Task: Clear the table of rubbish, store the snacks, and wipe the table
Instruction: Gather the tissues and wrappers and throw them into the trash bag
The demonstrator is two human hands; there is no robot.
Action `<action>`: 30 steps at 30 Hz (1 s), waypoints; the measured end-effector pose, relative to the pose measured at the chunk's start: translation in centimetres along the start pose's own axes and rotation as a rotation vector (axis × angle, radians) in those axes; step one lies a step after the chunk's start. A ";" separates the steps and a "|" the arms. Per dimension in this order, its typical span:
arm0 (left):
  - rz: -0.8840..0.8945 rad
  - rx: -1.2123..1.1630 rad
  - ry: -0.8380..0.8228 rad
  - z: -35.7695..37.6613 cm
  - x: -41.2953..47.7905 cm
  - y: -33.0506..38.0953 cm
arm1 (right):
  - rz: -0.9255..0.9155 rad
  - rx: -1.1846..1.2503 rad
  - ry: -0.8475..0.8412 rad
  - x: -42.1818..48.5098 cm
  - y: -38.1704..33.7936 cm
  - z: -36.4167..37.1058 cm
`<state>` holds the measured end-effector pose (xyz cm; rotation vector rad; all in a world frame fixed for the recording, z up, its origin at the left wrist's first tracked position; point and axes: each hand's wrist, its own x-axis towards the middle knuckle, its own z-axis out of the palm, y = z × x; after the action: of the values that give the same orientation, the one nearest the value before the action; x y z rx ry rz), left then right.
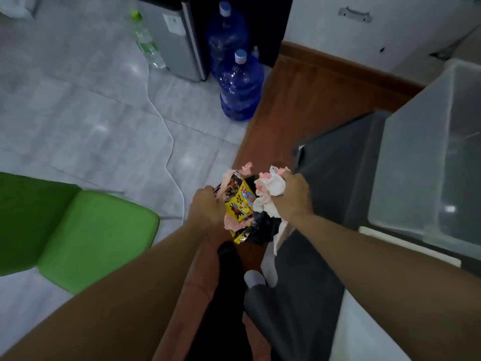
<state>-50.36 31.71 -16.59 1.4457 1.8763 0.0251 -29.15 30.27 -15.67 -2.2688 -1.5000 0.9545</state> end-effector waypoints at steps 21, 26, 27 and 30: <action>-0.077 0.013 -0.293 22.7 17.4 -10.5 | 0.334 -0.075 -0.116 11.5 14.6 21.8; -0.044 0.008 -0.380 25.4 19.3 -11.9 | 0.354 -0.094 -0.199 13.1 16.8 24.9; -0.047 0.003 -0.393 25.5 19.5 -12.0 | 0.353 -0.082 -0.232 13.3 17.0 25.2; -0.031 0.011 -0.403 25.2 19.6 -12.4 | 0.337 -0.064 -0.337 13.5 17.4 25.3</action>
<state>-47.83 33.30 -50.70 1.3144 1.5676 -0.2722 -29.57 31.32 -49.20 -2.5585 -1.2985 1.4651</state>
